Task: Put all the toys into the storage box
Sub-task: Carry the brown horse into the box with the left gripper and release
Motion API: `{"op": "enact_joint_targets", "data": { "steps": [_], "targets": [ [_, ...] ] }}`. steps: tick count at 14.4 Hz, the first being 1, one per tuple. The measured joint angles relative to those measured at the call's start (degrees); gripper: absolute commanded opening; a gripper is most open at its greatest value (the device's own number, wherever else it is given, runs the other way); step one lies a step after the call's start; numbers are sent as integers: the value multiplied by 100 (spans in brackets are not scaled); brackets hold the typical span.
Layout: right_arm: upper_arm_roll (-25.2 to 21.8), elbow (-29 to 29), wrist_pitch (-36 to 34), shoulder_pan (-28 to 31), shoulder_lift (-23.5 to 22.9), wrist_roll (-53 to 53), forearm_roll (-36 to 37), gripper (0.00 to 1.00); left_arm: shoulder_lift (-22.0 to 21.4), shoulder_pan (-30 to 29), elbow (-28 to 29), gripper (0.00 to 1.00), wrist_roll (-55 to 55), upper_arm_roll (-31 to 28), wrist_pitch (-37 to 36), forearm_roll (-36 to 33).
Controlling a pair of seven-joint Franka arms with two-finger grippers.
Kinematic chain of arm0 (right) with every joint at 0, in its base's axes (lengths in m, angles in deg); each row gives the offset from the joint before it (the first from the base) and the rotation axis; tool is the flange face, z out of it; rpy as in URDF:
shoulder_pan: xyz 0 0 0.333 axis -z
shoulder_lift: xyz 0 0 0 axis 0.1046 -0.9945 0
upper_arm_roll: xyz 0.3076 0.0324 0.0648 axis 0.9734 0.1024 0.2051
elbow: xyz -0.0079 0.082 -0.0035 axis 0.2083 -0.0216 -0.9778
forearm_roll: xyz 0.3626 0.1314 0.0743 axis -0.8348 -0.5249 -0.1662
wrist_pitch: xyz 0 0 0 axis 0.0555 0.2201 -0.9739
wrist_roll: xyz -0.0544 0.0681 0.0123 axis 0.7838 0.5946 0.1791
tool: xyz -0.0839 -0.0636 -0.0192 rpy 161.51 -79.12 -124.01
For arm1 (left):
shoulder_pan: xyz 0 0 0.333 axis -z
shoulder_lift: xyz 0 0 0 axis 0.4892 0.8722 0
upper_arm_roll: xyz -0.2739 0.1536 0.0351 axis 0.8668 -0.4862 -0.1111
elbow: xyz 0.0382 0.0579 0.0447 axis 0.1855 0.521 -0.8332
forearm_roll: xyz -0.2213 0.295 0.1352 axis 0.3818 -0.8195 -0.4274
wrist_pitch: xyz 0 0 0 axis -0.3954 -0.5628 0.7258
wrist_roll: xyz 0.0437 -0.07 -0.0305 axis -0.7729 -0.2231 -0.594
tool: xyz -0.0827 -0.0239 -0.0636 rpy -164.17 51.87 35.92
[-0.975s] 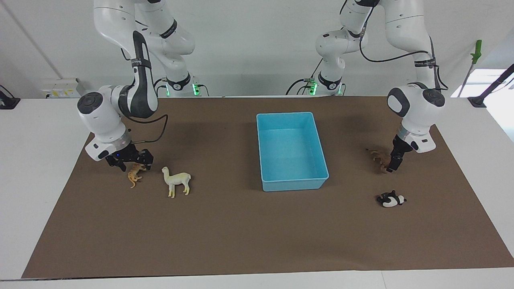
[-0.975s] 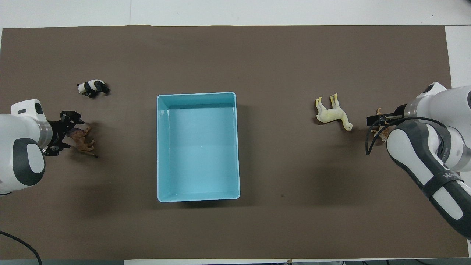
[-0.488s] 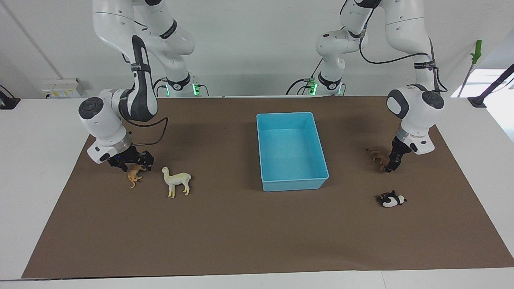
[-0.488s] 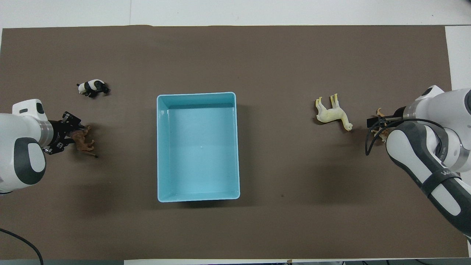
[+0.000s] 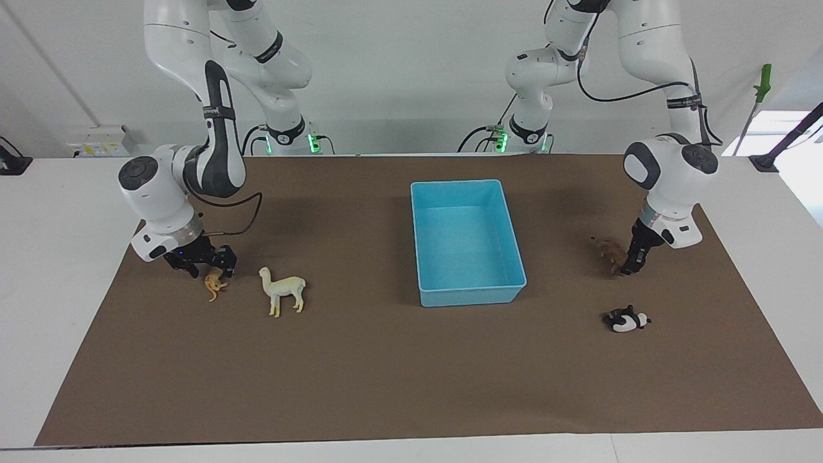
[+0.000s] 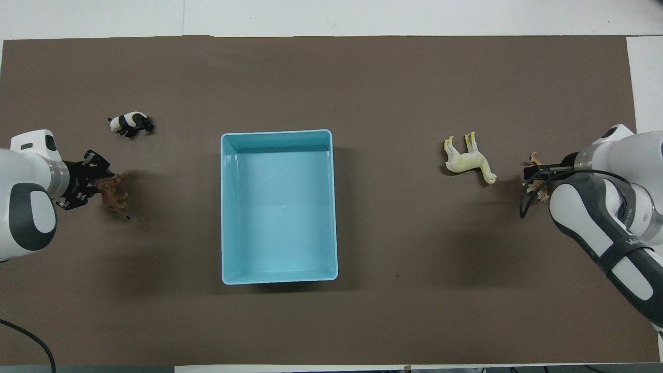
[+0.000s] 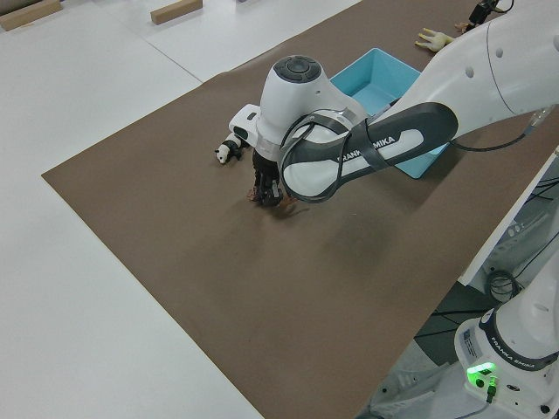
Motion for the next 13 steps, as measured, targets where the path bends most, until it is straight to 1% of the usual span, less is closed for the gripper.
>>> {"op": "enact_joint_targets", "data": {
  "steps": [1,3,4,5,8,10,11,13],
  "targets": [
    [0,0,4,6,-11,0,0,41,34,89,-437,0,-4,12,-521,0],
    [0,1,5,8,-12,0,0,14,89,398,-1220,0,-241,30,-1362,2],
    [0,1,7,9,-12,0,0,4,108,624,-1479,0,-484,41,-1601,2],
    [0,3,8,11,-12,0,-1,0,125,891,-1652,0,-731,58,-1762,3],
    [1,12,9,17,-8,0,-2,0,157,1808,-1942,0,-1598,105,-2101,23],
    [12,69,-29,15,3,-22,-6,0,162,2385,-2045,0,-2250,131,-2130,24],
    [28,172,-173,8,13,-98,-8,0,163,2633,-2070,0,-2427,147,-2130,25],
    [85,525,-716,-6,78,-312,-9,0,162,3062,-2056,0,-2551,164,-2141,27]
  ]
}}
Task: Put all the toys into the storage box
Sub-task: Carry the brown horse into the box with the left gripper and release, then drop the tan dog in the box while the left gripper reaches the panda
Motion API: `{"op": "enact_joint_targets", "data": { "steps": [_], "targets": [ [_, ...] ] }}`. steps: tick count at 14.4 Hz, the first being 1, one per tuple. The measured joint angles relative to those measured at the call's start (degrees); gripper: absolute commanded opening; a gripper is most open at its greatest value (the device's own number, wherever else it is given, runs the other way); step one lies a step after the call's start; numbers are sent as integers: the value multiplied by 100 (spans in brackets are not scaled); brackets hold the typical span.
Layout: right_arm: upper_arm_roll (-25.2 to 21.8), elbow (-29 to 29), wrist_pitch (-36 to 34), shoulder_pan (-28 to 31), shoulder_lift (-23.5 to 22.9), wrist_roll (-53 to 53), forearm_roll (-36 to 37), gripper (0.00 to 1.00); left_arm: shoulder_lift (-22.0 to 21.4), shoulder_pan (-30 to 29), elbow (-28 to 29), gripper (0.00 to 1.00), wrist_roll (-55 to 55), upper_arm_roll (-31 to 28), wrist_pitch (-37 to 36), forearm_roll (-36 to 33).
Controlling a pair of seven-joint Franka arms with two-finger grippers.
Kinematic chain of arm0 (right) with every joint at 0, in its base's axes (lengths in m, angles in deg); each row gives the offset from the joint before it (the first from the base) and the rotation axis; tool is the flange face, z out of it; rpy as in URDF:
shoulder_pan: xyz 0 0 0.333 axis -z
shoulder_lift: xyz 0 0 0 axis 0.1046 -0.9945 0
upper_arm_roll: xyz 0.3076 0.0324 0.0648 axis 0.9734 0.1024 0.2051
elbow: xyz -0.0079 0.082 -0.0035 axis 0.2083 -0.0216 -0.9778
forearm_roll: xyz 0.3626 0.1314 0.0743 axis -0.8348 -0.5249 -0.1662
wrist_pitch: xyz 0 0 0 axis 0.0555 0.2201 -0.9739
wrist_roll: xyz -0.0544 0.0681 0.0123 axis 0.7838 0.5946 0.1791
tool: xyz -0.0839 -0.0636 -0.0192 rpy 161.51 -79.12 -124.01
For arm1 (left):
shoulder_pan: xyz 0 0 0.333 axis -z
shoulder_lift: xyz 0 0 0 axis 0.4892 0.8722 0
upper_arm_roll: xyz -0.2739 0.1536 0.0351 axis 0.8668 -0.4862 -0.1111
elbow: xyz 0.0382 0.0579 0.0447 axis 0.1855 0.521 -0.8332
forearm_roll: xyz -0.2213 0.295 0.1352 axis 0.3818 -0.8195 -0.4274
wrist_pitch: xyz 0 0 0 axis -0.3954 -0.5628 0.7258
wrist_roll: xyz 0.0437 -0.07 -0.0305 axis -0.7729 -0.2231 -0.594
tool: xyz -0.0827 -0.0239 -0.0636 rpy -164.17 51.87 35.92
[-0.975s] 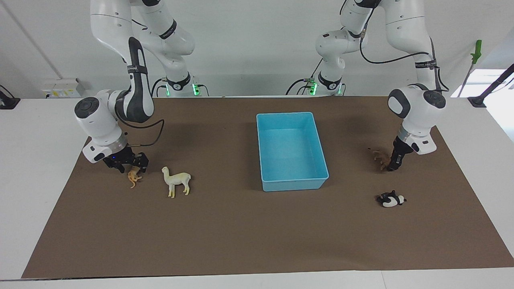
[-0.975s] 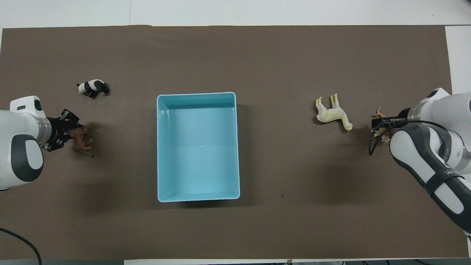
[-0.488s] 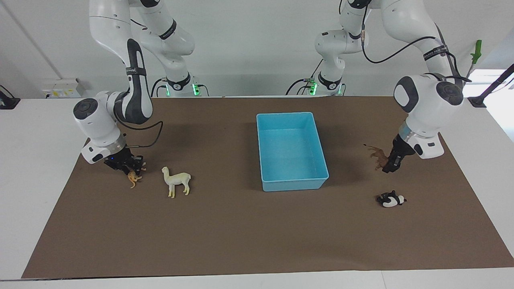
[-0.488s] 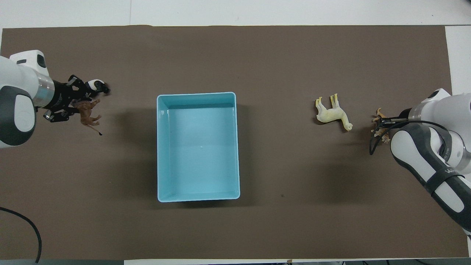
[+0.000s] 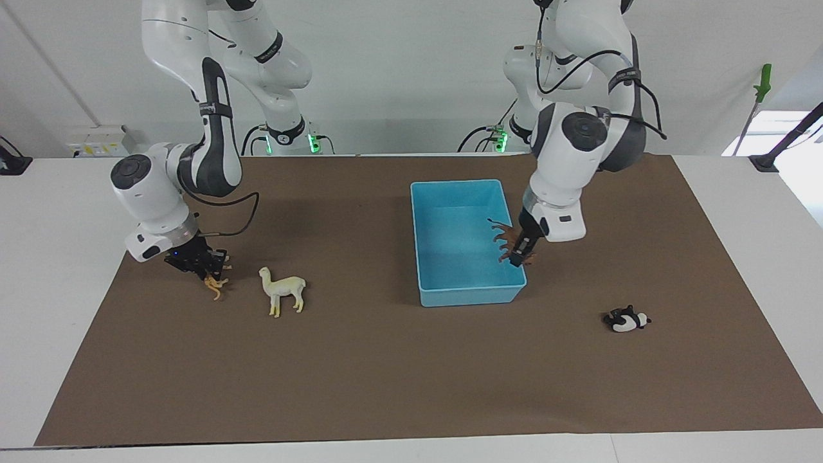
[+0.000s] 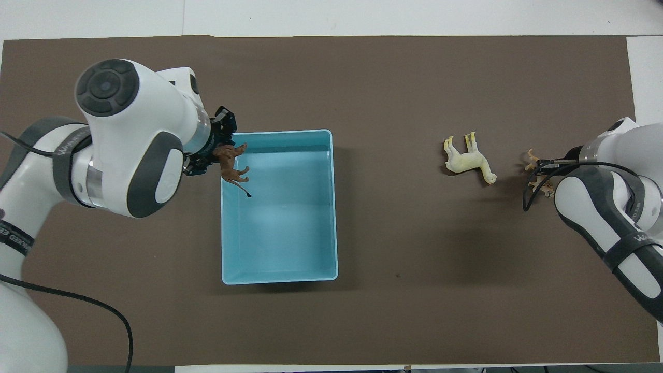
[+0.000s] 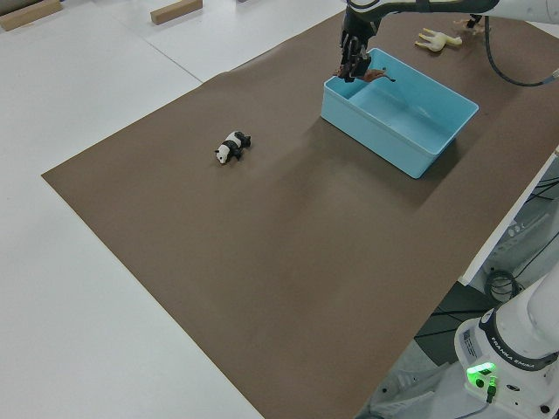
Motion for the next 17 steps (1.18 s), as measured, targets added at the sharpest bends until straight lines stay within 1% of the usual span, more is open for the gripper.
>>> {"op": "enact_joint_targets", "data": {
  "steps": [1,2,4,5,7,12,14,16,17],
  "targets": [
    [67,274,-400,-1,56,-137,-10,0,-8,198,71,3,-15,3,19,1],
    [163,580,-807,-6,113,-360,-21,0,-29,373,206,36,-23,5,97,1],
    [368,1117,-1405,-111,205,-945,-36,0,-127,659,674,67,-39,10,509,1],
    [424,1295,-1570,-268,232,-1306,-40,0,-189,736,909,99,-46,10,687,2],
    [460,1461,-1705,-755,246,-2175,-45,0,-288,762,1149,100,-48,-2,828,2],
    [489,1529,-1639,-2005,247,-4418,-45,0,-426,671,1112,100,-98,-155,786,1],
    [494,1641,-1486,-2467,249,-5264,-44,0,-439,275,995,100,-129,-302,638,-3],
    [498,1691,-1309,-2834,248,-5901,-44,0,-442,-390,841,100,-104,-365,578,-7],
    [498,1697,-1244,-3014,248,-6210,-44,2,-442,-710,794,100,-75,-379,577,-21]
  ]
}}
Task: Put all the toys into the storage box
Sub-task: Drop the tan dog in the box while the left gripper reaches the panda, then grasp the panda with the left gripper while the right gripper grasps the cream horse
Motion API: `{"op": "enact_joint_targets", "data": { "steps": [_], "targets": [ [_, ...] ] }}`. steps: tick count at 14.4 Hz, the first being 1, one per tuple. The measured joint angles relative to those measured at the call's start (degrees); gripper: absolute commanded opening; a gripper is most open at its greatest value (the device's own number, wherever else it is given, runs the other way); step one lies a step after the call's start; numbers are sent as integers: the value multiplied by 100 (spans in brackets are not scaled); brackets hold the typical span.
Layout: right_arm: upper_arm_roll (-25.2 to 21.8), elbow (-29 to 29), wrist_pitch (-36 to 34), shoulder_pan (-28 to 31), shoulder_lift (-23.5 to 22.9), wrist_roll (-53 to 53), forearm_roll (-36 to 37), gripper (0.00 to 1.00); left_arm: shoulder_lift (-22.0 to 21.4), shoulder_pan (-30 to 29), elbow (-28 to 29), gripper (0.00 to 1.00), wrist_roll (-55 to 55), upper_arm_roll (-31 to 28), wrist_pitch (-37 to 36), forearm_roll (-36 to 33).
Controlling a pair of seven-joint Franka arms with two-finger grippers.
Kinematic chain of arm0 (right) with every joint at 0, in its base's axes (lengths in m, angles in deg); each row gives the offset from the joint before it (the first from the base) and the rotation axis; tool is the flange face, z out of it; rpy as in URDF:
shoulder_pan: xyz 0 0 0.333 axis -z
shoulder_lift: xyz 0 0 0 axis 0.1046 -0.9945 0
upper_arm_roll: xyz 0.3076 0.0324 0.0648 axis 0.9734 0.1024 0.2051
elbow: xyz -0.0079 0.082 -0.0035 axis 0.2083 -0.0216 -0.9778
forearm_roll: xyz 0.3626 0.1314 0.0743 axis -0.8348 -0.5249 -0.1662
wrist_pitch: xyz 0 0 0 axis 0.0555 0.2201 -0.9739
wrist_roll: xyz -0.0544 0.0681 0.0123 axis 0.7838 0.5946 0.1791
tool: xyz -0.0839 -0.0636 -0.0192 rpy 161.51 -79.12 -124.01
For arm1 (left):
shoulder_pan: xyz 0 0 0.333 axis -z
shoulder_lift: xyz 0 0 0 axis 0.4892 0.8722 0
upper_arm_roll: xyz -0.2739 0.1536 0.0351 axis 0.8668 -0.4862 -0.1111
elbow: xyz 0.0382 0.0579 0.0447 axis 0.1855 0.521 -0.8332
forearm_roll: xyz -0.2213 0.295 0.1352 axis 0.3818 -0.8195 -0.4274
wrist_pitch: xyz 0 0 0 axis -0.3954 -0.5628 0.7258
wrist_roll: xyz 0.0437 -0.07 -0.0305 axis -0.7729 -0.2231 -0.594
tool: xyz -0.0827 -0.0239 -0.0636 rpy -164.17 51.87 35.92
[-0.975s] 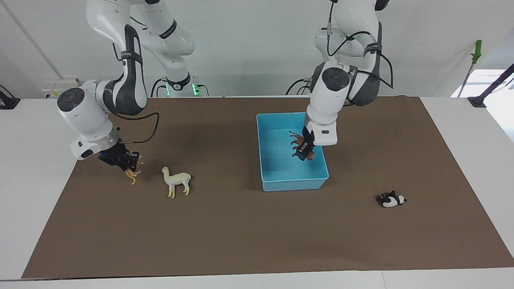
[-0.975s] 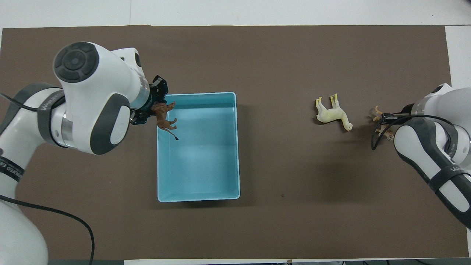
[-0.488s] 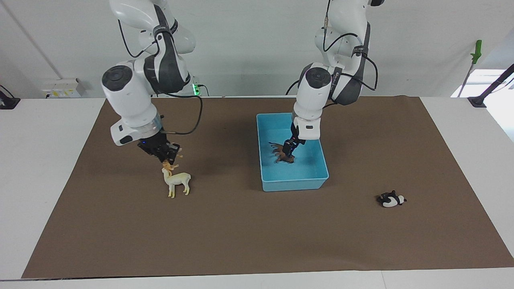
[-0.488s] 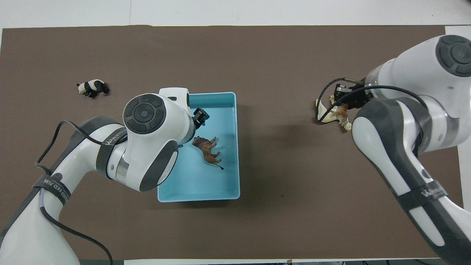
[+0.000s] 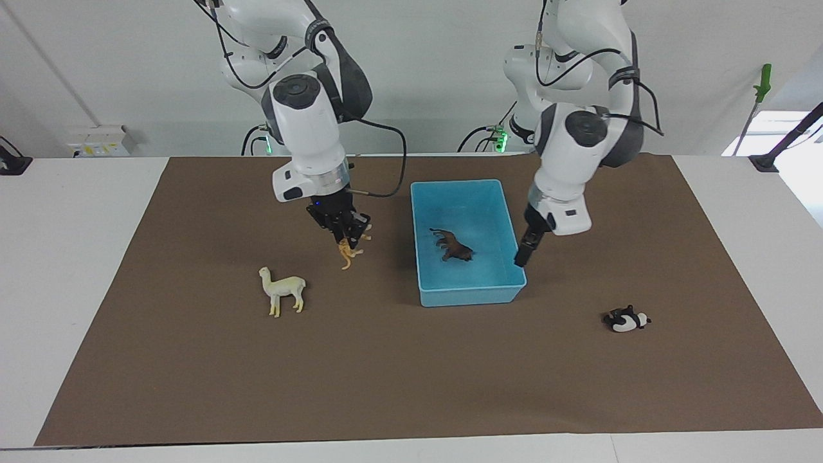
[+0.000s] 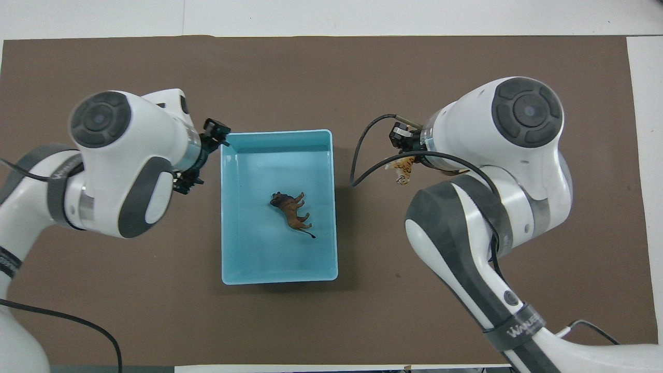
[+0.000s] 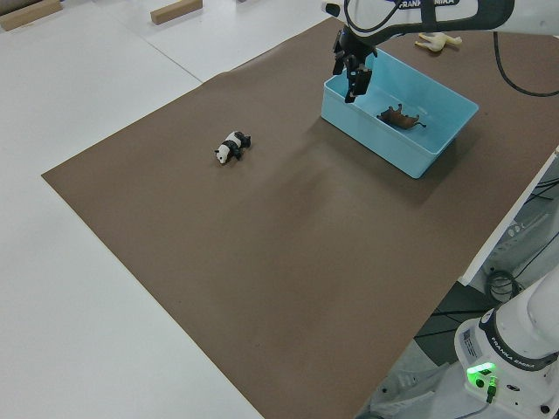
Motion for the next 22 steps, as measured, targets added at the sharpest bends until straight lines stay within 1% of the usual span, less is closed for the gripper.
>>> {"op": "enact_joint_targets", "data": {
  "steps": [1,2,3,4,5,6,7,9,10,12,13,15,17,18,20,22],
  "targets": [
    [1,3,52,-204,0,-328,0,5,2,-295,-20,100,14,-7,25,-29],
    [2,6,103,-428,-1,-651,-2,11,7,-552,-27,100,18,-8,81,-44],
    [5,16,165,-679,-1,-987,-3,19,19,-787,-27,100,19,-9,180,-49],
    [6,50,193,-946,-1,-1328,-3,40,51,-1003,-25,100,19,-10,297,-51],
    [7,99,193,-1190,0,-1596,-3,81,108,-1190,-23,100,19,-8,478,-52],
    [8,151,190,-1411,0,-1780,-3,100,198,-1361,-20,100,19,-5,743,-52],
    [10,196,144,-1582,0,-1877,3,100,319,-1546,-18,100,16,-3,1080,-51],
    [6,321,-290,-1686,0,-1871,13,100,584,-1941,-31,100,27,2,1682,-52],
    [-15,416,-566,-1672,1,-1764,19,100,758,-2064,-73,100,58,2,1839,-68],
    [-87,540,-998,-1458,23,-1150,27,100,1235,-2105,-417,100,58,23,1942,-134],
    [-103,548,-1138,-1172,54,-690,29,100,1451,-2102,-617,100,47,54,1943,-136],
    [-134,492,-1190,-356,70,293,24,100,1740,-2097,-820,100,17,94,1930,-127],
    [-148,407,-1020,403,42,1304,9,100,1861,-2094,-846,100,-9,107,1921,-87],
    [-150,380,-949,672,24,1958,0,100,1896,-2087,-848,100,-29,118,1919,-86],
    [-149,349,-876,987,13,3343,-7,100,1950,-2069,-848,100,-56,135,1919,-84],
    [-147,294,-782,1213,12,4200,-6,100,1968,-2027,-848,100,-68,135,1922,-82]
  ]
}}
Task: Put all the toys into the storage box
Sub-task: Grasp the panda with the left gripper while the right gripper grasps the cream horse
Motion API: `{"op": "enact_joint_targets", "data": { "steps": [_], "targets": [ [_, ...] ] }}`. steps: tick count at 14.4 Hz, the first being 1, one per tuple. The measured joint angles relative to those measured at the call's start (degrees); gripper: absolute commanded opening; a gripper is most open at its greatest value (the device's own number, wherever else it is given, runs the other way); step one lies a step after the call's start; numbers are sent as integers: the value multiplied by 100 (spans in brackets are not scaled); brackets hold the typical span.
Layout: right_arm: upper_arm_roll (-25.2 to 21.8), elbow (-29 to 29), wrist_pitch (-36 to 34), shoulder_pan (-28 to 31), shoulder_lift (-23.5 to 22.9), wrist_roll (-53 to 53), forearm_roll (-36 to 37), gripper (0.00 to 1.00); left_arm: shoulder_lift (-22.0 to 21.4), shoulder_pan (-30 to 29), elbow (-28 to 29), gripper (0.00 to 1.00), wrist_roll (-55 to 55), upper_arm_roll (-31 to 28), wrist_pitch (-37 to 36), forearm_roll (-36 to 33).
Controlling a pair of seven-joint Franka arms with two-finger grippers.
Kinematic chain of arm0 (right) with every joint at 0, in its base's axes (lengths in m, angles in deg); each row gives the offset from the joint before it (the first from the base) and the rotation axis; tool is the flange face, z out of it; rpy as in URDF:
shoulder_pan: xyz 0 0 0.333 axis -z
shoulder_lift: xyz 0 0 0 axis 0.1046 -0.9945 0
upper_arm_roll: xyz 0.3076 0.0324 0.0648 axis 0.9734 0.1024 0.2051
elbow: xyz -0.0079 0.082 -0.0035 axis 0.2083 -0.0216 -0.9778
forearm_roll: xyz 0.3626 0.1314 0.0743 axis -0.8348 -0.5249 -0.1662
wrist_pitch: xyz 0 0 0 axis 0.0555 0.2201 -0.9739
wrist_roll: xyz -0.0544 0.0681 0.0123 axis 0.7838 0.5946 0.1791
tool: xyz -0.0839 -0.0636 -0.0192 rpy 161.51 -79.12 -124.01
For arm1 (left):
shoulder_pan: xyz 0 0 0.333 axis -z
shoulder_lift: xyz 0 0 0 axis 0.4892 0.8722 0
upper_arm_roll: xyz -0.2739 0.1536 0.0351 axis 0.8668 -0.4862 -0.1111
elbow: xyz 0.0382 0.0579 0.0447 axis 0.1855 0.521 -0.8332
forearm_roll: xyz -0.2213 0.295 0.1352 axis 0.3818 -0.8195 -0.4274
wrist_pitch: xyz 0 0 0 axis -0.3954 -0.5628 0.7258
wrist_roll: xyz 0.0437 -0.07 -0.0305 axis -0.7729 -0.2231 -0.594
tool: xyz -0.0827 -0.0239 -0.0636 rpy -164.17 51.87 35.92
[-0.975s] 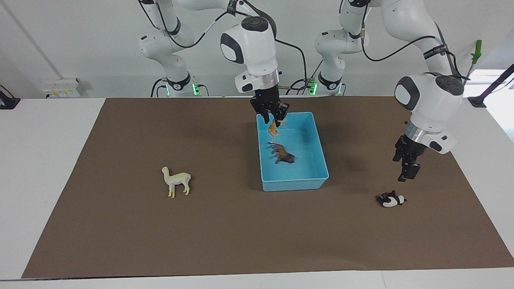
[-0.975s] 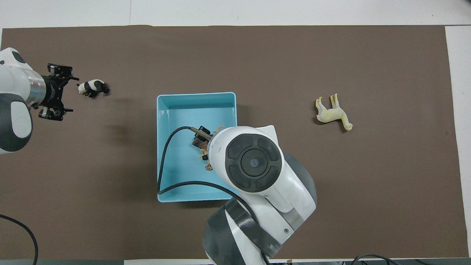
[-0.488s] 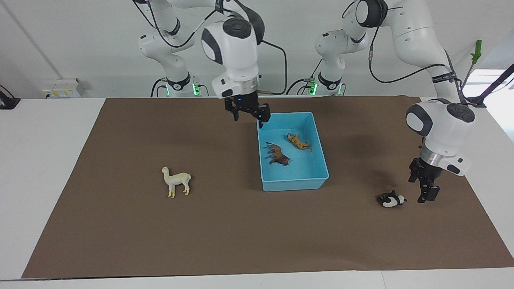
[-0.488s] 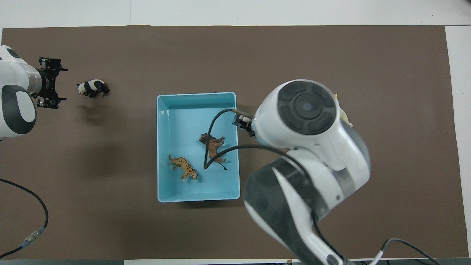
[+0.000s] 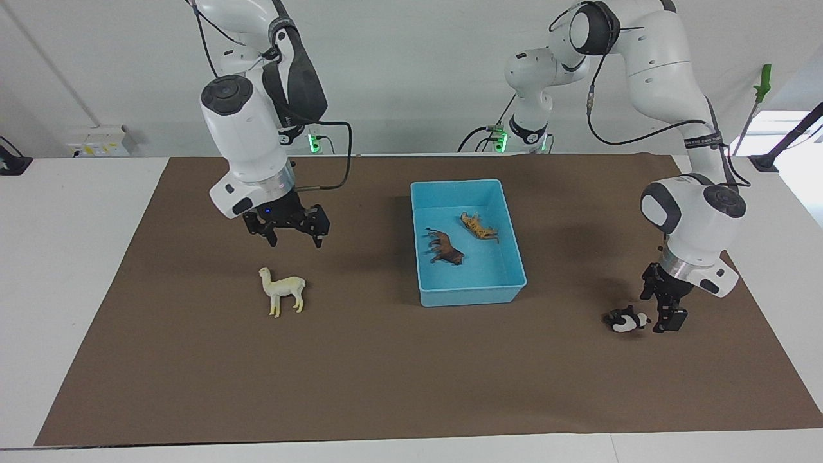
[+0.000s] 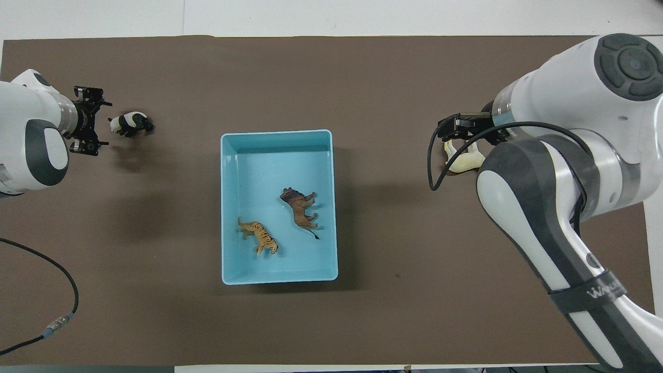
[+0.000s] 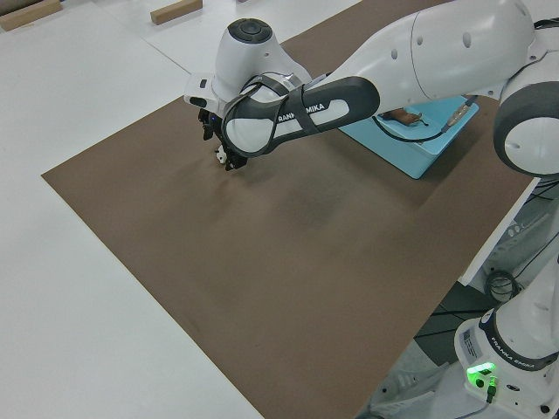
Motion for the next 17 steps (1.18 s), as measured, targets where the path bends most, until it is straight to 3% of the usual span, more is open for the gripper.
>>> {"op": "enact_joint_targets", "data": {
  "steps": [2,7,12,15,17],
  "targets": [
    [3,-271,120,248,5,731,0,100,12,24,0,100,-11,5,5,0],
    [6,-1592,1273,662,129,2411,1,100,45,25,5,100,-193,5,33,3],
    [6,-2080,1461,980,259,4090,0,100,113,75,168,100,-240,4,283,3],
    [22,-2586,2219,982,307,4631,0,100,109,151,169,47,-288,-2,286,3],
    [22,-2773,2478,987,308,4724,0,100,100,151,169,17,-289,-18,285,3]
  ]
}}
